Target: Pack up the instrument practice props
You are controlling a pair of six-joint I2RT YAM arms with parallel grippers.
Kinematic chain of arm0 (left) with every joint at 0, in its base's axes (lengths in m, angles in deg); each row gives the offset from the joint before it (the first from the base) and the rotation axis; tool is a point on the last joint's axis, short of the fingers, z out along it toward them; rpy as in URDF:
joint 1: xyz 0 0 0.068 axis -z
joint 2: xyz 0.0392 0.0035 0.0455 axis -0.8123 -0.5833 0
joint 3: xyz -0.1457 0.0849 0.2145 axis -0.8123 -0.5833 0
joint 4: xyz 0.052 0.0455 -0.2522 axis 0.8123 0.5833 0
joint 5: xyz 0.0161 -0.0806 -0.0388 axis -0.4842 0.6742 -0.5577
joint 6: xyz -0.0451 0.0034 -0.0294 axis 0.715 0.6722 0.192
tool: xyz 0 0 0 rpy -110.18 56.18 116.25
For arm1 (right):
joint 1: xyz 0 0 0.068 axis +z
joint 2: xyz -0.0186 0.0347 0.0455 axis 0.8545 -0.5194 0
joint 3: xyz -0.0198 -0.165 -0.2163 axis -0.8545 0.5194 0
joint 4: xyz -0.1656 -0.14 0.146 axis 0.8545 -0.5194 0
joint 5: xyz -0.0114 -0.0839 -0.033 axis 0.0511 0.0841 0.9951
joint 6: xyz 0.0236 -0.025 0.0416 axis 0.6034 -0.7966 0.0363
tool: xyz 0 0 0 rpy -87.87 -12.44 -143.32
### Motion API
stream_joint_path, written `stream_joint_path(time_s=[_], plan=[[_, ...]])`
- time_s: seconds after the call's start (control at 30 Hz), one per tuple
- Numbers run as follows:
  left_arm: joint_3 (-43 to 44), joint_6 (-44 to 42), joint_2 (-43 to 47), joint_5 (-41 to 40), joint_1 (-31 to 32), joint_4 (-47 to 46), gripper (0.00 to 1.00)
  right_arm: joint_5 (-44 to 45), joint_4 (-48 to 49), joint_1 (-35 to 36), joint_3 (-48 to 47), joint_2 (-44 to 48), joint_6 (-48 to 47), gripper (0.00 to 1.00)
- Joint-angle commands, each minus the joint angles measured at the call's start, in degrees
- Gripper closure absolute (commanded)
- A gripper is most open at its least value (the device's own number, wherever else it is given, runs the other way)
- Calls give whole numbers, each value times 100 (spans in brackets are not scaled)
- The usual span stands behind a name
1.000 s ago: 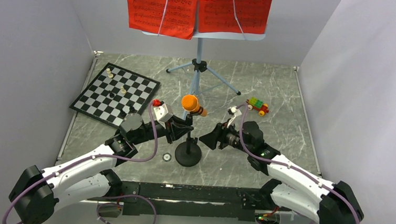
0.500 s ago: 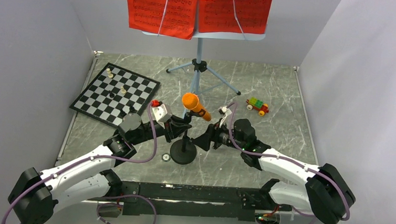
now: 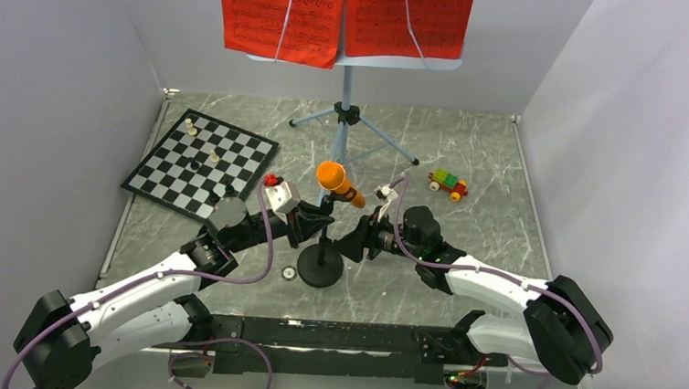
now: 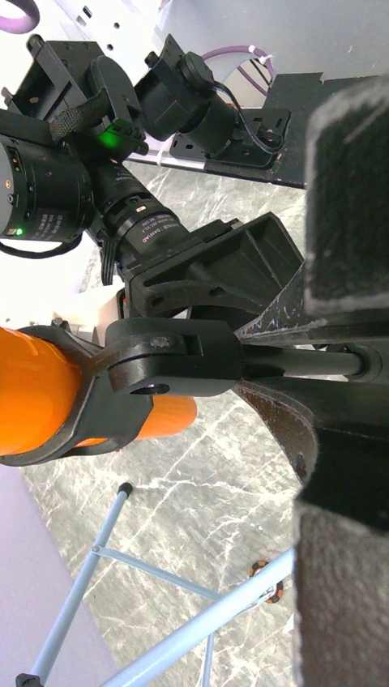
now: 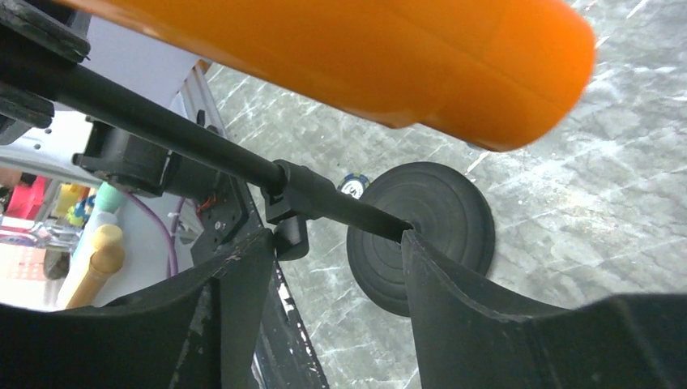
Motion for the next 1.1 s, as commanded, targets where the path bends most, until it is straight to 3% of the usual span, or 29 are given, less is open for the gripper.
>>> stream_joint_path(time_s=[0.0, 0.2, 0.3, 0.5, 0.73, 1.07], plan=[[42, 135, 29, -80, 70, 11, 100, -72, 280, 56, -233, -127, -60, 40], [-4, 155, 13, -161, 127, 0, 100, -116, 438, 117, -321, -284, -52, 49], [-2, 135, 24, -216, 162, 36, 100, -169, 384, 177, -441, -414, -109, 59], [-6, 71, 63, -338, 208, 151, 100, 121, 66, 382, -531, -389, -460, 99], [-10, 94, 23, -497, 267, 193, 100, 2747, -1275, 1496, -836, 37, -2117, 100], [-42, 56, 17, -749, 358, 311, 100, 5633, -1536, 2855, -850, -21, -3924, 100]])
